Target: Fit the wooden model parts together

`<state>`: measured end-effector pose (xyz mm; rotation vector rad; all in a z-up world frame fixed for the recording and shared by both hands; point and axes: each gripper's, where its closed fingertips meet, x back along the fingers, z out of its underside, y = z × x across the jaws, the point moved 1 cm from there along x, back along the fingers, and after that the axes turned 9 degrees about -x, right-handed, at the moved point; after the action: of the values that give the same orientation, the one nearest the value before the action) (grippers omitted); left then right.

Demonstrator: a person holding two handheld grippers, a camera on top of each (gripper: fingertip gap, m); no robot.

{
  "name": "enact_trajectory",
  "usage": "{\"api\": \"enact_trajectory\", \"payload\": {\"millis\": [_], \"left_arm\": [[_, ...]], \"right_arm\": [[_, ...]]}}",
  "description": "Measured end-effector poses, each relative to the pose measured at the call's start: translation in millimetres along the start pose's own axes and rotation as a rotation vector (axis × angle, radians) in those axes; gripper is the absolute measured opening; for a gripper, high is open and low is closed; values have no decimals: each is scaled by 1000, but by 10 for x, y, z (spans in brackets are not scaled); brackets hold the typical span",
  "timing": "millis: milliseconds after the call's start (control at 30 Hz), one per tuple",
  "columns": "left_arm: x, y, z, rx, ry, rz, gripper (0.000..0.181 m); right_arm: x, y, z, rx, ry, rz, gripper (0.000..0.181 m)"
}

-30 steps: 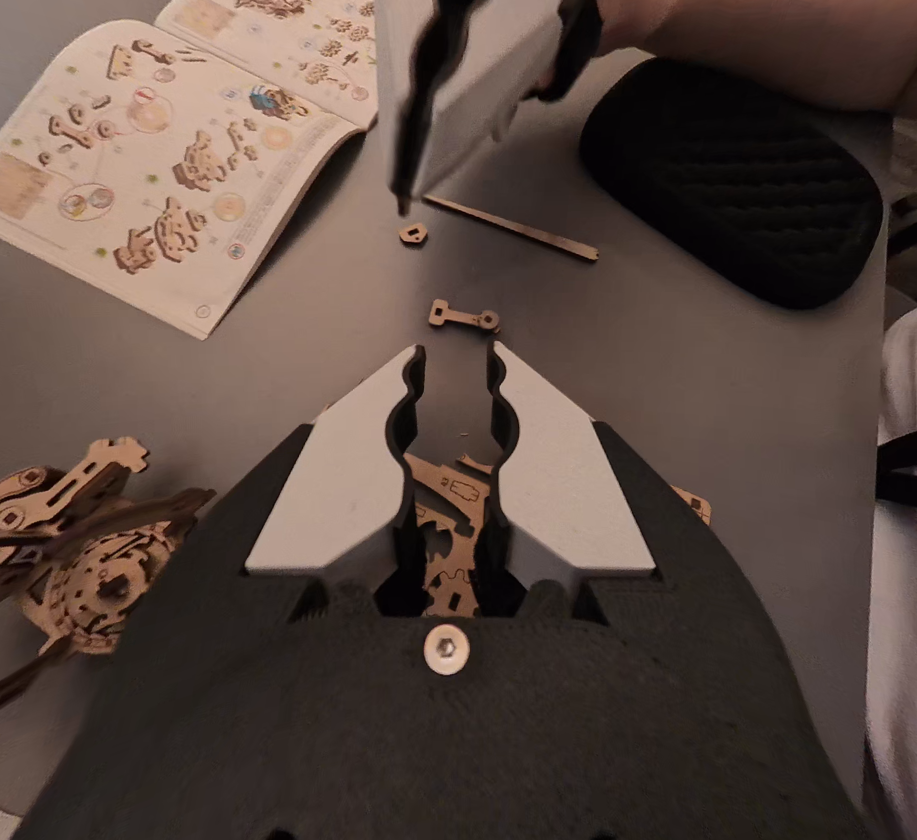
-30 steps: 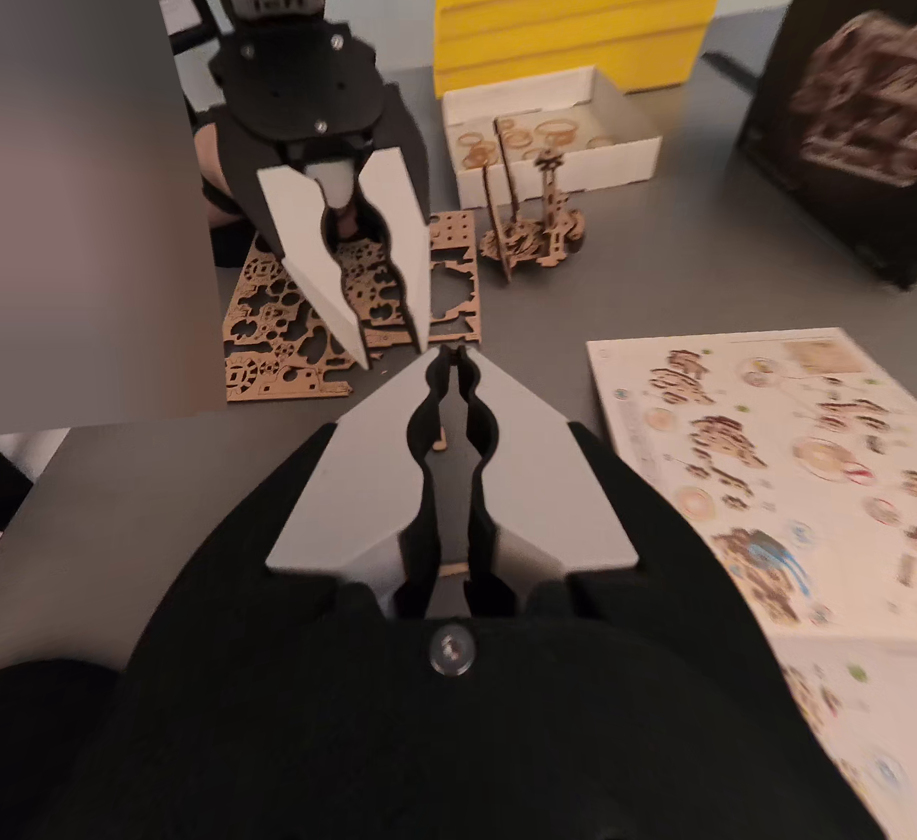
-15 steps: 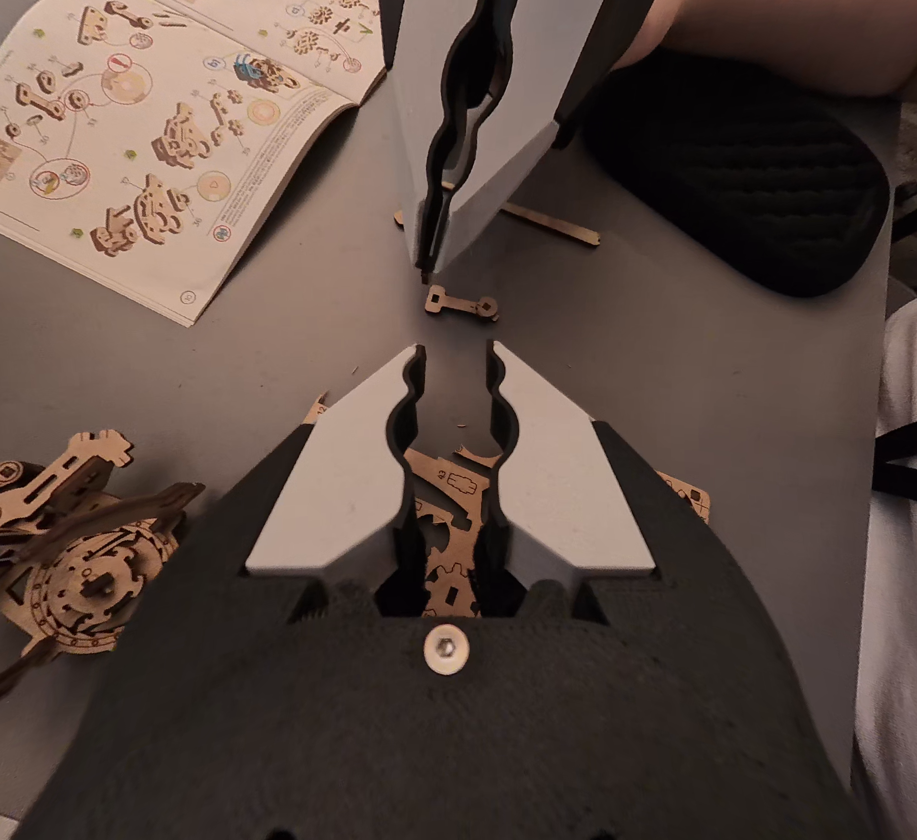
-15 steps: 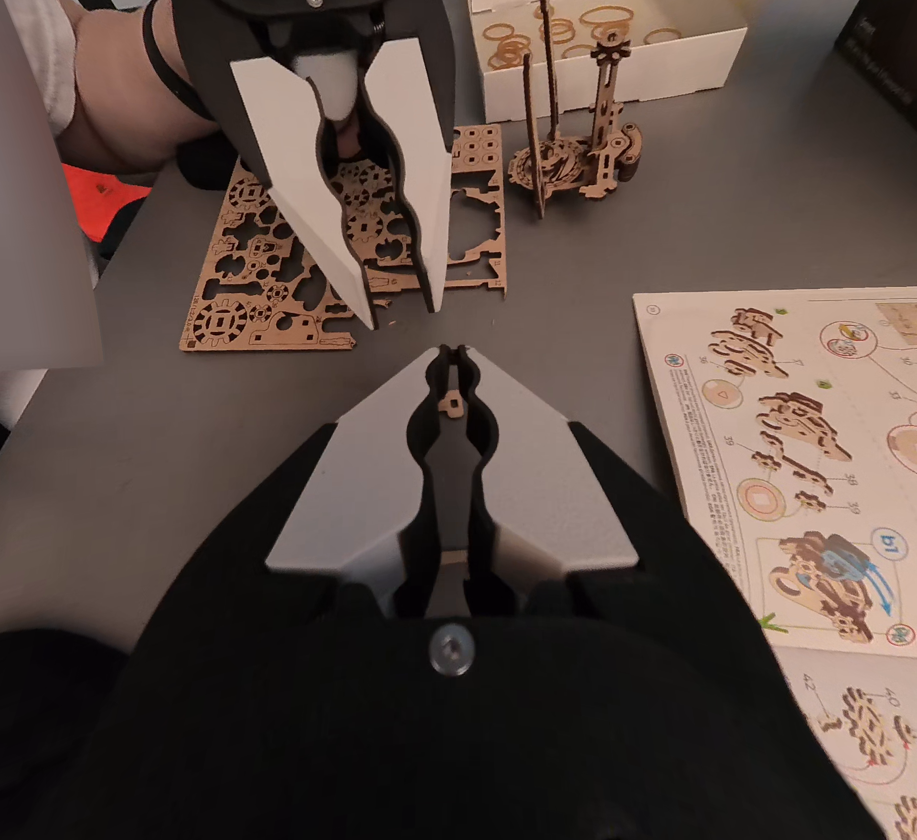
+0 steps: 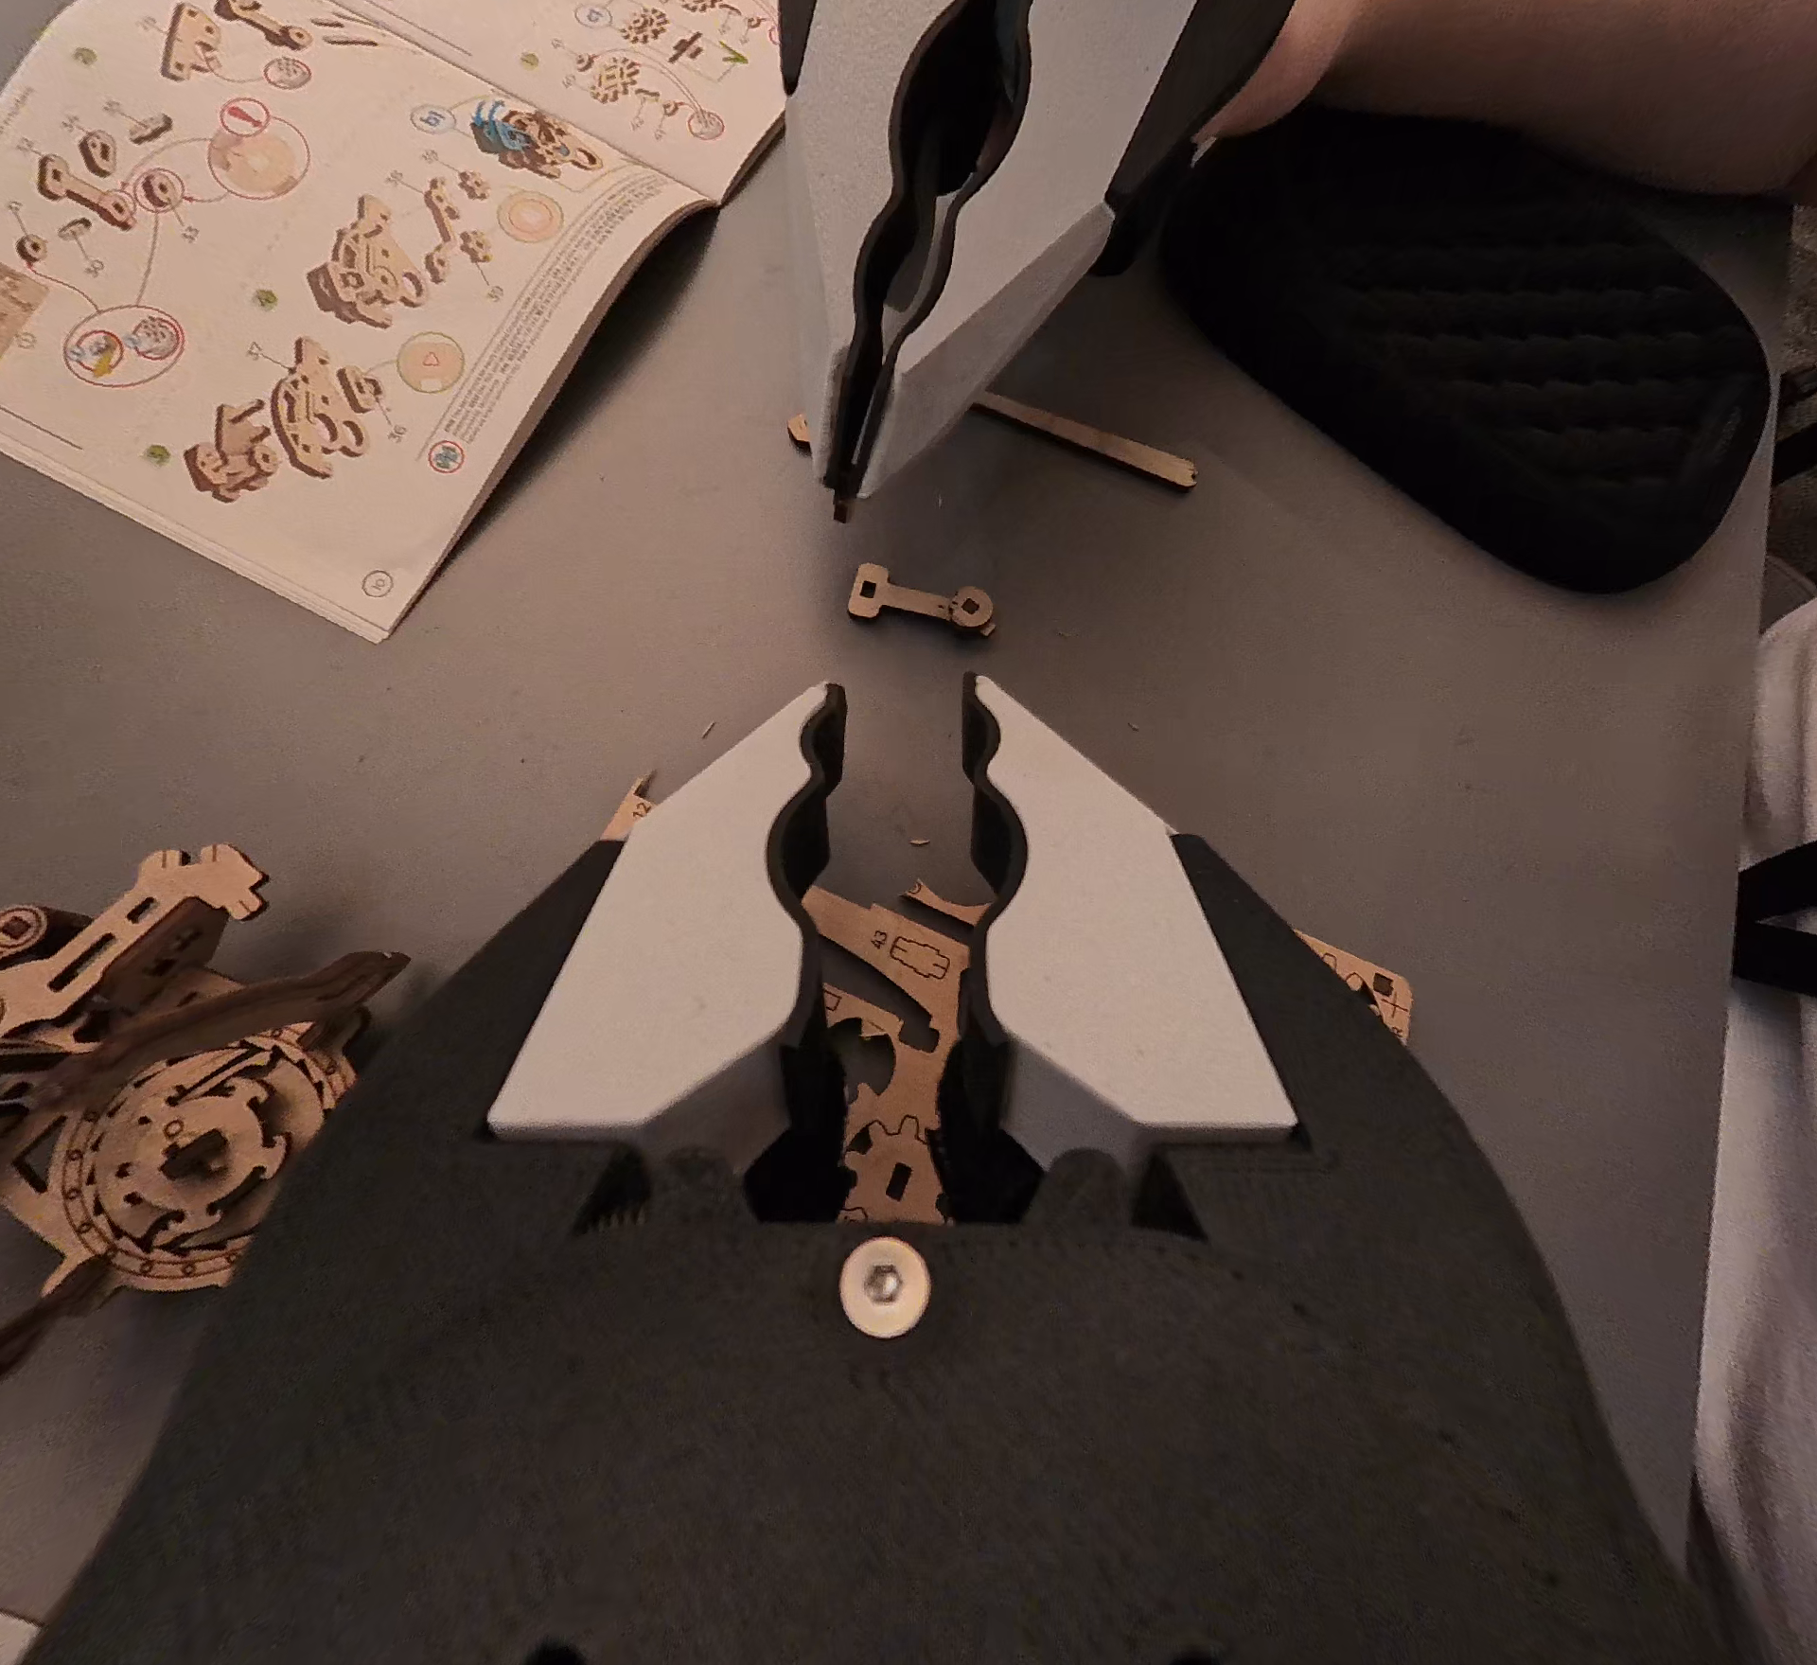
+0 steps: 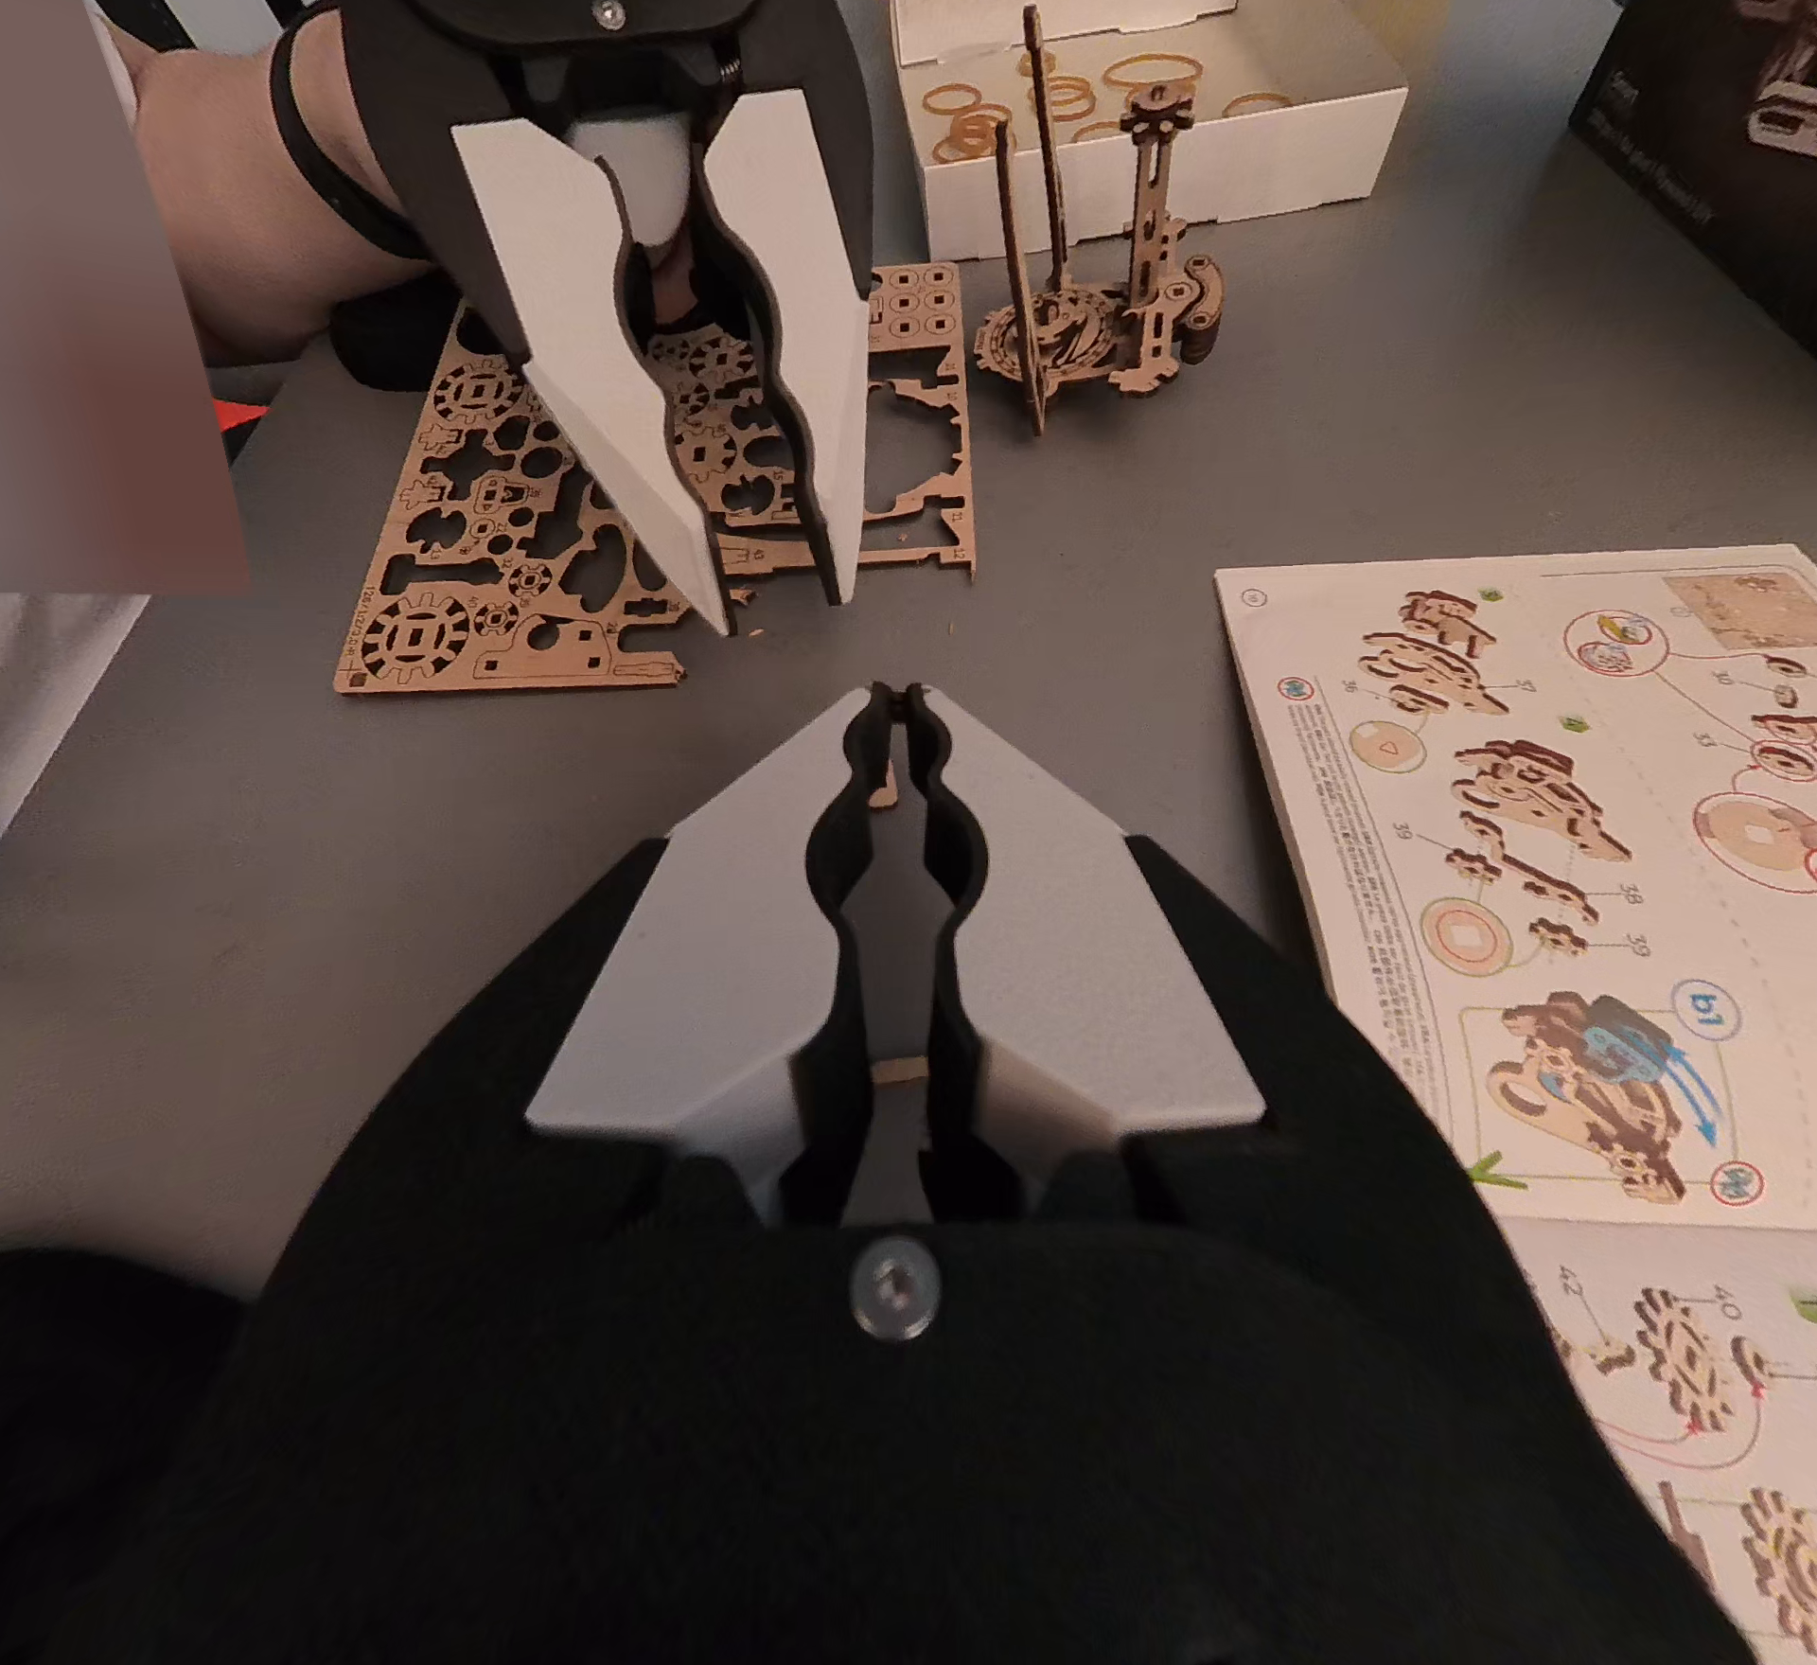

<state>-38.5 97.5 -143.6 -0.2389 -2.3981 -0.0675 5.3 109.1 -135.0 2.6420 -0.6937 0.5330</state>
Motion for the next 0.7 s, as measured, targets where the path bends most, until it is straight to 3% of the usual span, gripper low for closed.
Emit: {"api": "enact_trajectory", "payload": {"millis": [500,700], "left_arm": [[-4,40,43,52,10,7,21],[-7,38,51,45,20,1,20]], "right_arm": [[2,-40,20,-54,-11,-26,1],[-116,-19,76,-148,81,-62,1]]}}
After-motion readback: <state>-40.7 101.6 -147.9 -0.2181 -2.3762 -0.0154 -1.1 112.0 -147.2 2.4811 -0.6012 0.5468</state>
